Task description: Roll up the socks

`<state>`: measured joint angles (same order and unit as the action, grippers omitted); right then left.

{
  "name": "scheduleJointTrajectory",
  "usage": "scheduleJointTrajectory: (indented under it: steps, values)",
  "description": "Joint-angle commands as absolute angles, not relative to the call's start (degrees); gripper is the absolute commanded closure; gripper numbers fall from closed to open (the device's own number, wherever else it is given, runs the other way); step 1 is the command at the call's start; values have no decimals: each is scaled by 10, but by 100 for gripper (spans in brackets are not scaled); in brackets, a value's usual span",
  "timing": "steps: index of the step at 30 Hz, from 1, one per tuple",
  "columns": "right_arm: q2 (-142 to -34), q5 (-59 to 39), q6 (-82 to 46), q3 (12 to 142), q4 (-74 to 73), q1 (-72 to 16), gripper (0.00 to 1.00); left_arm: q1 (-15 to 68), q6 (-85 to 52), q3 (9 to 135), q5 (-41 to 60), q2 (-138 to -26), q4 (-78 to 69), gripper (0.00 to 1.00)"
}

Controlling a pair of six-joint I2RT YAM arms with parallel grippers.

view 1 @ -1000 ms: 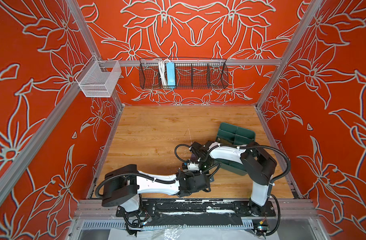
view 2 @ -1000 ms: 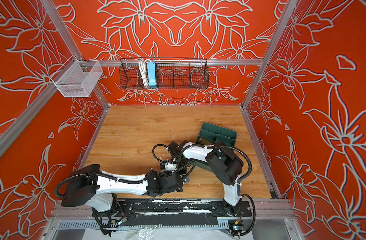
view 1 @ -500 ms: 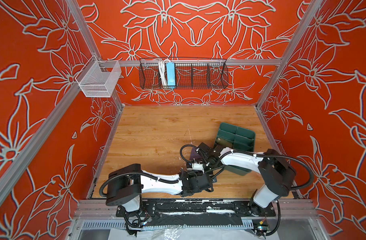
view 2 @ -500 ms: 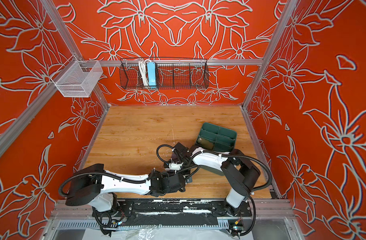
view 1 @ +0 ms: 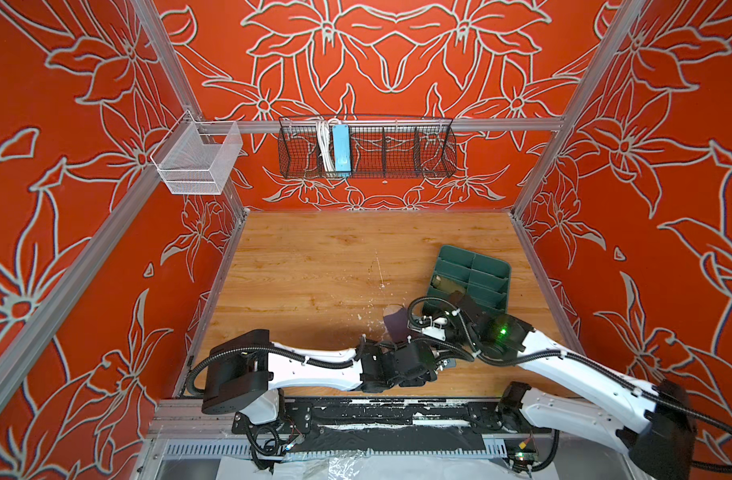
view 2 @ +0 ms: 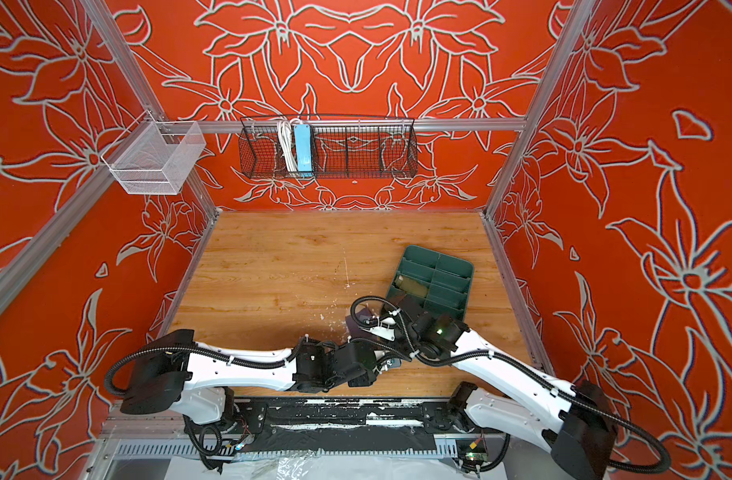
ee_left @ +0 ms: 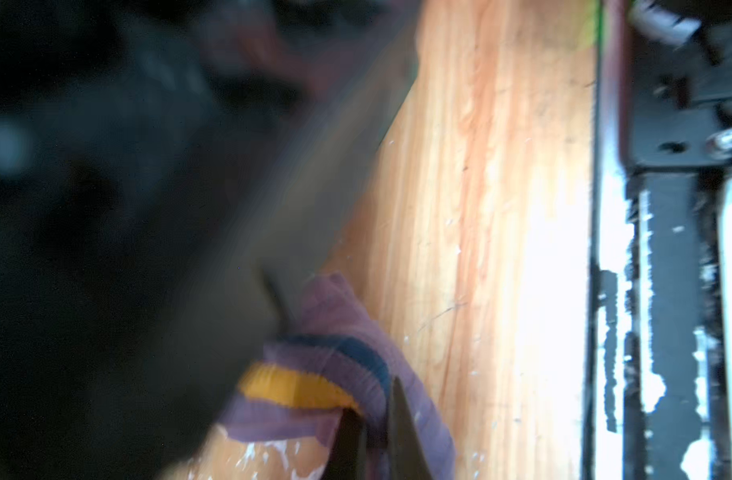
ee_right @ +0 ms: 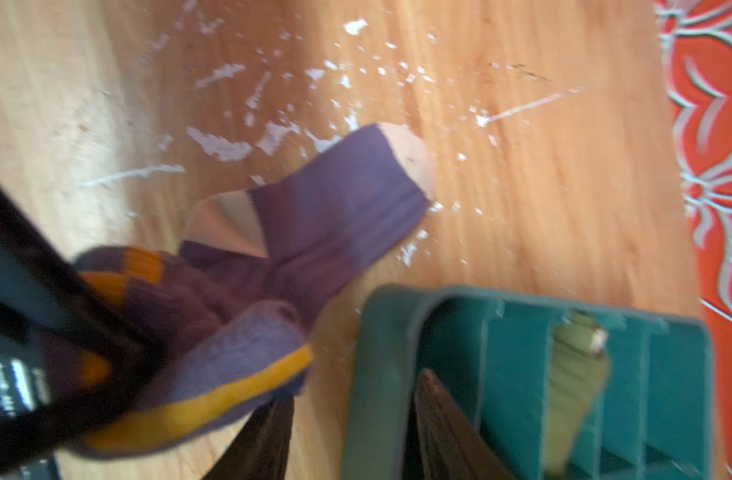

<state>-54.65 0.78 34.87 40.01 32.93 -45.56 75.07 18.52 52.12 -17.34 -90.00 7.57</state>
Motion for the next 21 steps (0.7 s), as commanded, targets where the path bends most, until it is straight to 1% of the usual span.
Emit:
scheduleJointTrajectory:
  steps: [1,8,11,14,15,17,18,21]
  values:
    - [-474,-10,370,408,344,-448,47,719,159,454,-197,-962,326,100]
    - [-425,77,411,391,330,-422,45,719,157,456,-195,-957,329,100]
    - [-393,100,414,397,302,-407,44,719,168,465,-170,-954,344,100]
    - [-353,132,395,416,237,-399,40,716,212,477,-113,-940,367,100]
    - [-338,132,379,426,215,-398,38,708,238,480,-66,-931,378,100]
    - [-312,117,352,445,199,-398,34,689,265,495,-4,-924,395,100]
    - [-302,105,341,455,204,-398,33,662,286,508,45,-927,414,100]
    - [-284,49,345,479,277,-398,35,618,309,540,117,-948,439,100]
